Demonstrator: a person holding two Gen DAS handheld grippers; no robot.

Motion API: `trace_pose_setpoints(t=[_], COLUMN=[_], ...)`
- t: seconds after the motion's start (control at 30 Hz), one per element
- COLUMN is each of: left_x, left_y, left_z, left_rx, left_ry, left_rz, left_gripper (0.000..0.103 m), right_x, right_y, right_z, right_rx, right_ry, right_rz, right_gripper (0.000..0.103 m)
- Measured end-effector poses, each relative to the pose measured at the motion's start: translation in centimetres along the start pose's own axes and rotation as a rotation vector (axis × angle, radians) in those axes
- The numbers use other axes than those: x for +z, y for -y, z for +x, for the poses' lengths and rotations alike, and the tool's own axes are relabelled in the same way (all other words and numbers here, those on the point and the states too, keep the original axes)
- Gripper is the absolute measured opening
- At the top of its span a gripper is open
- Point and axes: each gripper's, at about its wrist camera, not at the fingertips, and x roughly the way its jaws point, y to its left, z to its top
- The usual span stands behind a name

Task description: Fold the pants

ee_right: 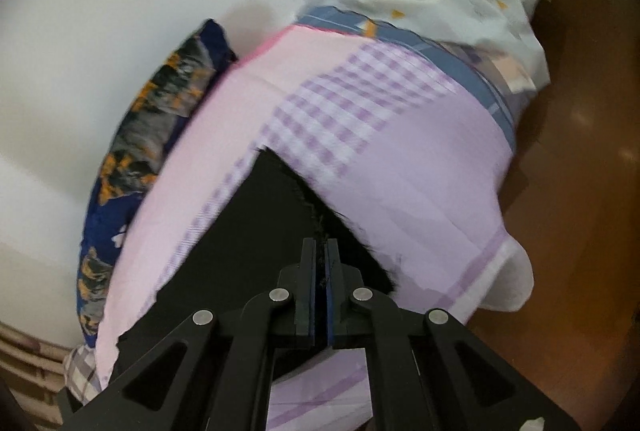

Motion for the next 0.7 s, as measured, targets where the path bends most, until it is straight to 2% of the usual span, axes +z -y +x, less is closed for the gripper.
trace_pose_setpoints(t=[0.43,0.7], left_x=[-0.7,-0.2], left_y=[0.1,-0.2], left_z=[1.6,1.8], left_rx=[-0.047,-0.07], left_ry=[-0.042,-0.071], left_rz=[-0.034,-0.077], left_gripper=[0.008,0.018], right_x=[-0.8,-0.8], right_y=[1.0,0.5], right_z=[2.2,2.2], right_rx=[-0.084,-0.109], right_ry=[-0.031,-0.04], right_rz=[-0.008,-0.014], right_gripper=[0.004,0.007])
